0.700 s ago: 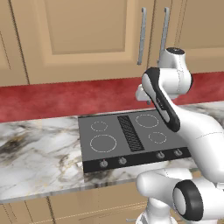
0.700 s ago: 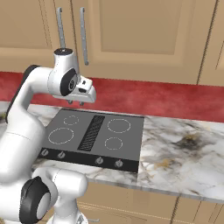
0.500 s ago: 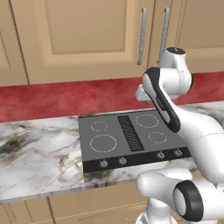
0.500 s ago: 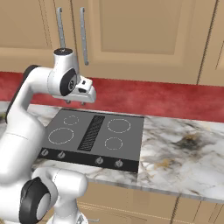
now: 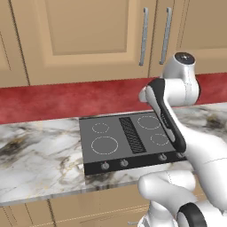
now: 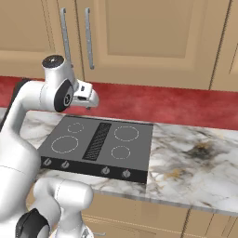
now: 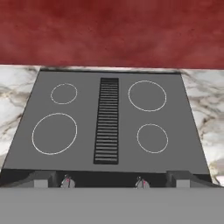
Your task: Move the ketchup and mayonnaise from the cabinet to the dining counter.
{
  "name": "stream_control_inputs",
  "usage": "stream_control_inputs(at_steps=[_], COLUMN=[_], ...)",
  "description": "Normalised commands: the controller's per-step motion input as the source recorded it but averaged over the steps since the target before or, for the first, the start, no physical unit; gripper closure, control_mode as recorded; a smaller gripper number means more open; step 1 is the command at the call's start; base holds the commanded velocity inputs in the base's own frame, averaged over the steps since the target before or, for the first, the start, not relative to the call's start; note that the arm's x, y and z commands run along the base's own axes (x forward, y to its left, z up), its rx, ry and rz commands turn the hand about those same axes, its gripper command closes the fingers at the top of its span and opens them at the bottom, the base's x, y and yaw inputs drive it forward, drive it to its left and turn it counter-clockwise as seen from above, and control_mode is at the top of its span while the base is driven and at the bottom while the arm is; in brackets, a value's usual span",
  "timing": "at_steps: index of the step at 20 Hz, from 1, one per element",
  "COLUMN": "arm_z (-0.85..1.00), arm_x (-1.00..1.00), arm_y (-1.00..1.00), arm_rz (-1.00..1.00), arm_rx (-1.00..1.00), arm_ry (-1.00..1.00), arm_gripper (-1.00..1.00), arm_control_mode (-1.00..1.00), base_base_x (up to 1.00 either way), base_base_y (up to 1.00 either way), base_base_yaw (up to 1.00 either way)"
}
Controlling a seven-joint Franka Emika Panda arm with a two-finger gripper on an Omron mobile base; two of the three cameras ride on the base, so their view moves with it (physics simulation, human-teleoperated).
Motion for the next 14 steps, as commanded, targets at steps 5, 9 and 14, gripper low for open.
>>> stream_control_inputs(at_steps=[5, 9, 14], arm_z=[0.32, 0.43, 0.50], arm_x=[-0.15, -0.08, -0.03], arm_y=[-0.02, -0.04, -0.05], arm_rz=[0.00, 0.02, 0.00], arm_rx=[-0.07, -0.09, -0.10], arm_ry=[-0.25, -0.17, -0.09], arm_gripper=[-1.00, -1.00, -1.00], arm_control_mode=[-1.00, -1.00, -1.00], base_base_x=[0.00, 0.00, 0.00], base_base_y=[0.00, 0.00, 0.00], base_base_yaw=[0.00, 0.00, 0.00])
